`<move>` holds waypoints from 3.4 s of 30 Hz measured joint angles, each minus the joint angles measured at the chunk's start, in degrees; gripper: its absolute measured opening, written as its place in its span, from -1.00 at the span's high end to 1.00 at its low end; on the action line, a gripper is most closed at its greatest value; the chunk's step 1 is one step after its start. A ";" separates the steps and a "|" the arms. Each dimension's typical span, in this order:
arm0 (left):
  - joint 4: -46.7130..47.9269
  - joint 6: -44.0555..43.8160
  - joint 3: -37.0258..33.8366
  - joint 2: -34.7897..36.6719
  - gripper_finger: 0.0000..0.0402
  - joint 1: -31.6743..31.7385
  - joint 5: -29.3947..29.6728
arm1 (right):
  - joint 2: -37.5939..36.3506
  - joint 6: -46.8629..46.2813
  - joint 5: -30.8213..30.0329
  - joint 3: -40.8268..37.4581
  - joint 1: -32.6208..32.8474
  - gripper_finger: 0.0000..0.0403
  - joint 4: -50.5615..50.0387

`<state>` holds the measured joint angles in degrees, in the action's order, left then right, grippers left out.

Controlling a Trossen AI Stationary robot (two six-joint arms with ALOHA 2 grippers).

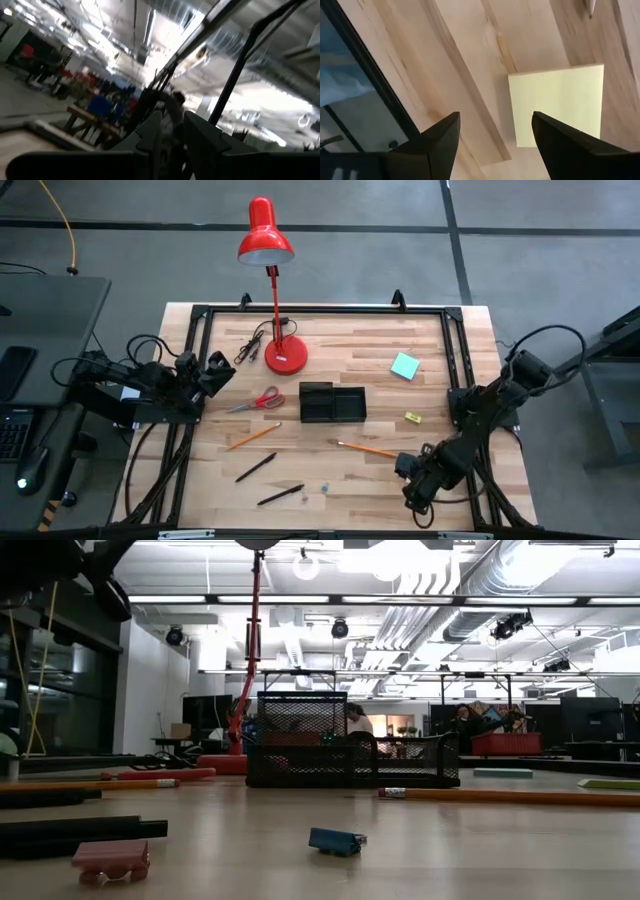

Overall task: Pick and place office supplies into organizer
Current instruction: Put the yellow sticky notes into the black desk organizer

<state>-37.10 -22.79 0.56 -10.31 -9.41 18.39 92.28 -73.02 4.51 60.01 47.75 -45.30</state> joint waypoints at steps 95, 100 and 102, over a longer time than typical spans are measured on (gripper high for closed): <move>17.23 -3.32 0.02 -0.04 0.63 0.01 2.63 | 7.14 2.46 2.56 9.64 -0.49 0.77 2.76; 17.33 -5.08 0.02 -0.04 0.63 0.02 3.04 | 6.94 0.15 2.00 8.39 -2.63 0.29 2.78; 17.41 -5.77 0.02 -0.04 0.63 0.02 3.07 | 6.70 -0.39 3.01 8.39 -3.56 0.07 -0.24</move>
<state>-19.69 -28.56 0.58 -10.35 -9.39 21.45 98.98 -73.42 7.52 68.40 44.20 -45.54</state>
